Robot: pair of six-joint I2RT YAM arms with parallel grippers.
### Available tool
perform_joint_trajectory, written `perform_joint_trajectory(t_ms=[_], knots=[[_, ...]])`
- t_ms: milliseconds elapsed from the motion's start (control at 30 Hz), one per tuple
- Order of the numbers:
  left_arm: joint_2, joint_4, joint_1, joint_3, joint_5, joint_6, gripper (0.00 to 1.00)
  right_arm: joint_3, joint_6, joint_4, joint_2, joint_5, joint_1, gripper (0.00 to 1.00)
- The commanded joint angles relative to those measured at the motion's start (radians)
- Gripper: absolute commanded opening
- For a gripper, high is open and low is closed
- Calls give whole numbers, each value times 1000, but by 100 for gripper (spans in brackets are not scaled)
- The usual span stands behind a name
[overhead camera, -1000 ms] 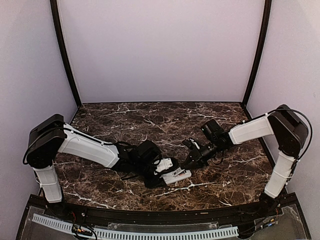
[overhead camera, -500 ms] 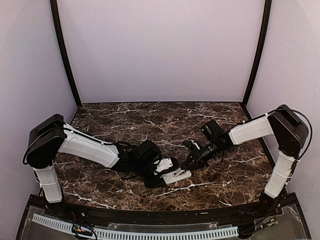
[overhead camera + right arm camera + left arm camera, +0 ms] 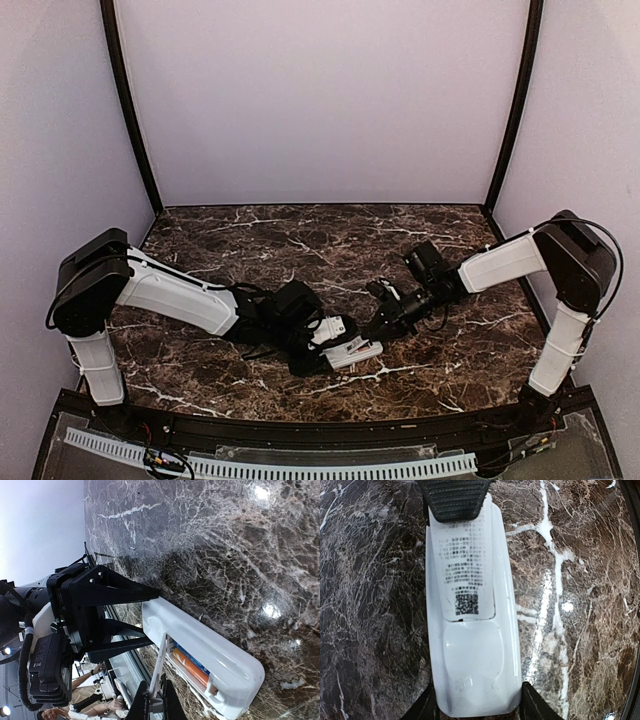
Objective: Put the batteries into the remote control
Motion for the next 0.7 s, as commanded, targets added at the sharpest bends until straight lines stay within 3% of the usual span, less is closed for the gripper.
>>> perform_joint_trajectory(t_ms=[0, 367, 667], knots=[[42, -112, -7, -42, 45, -13, 8, -24, 20, 27, 22, 33, 17, 0], [42, -110, -7, -43, 45, -13, 8, 4, -51, -135, 2, 36, 14, 0], [41, -109, -8, -44, 46, -12, 8, -20, 23, -26, 27, 28, 26, 0]])
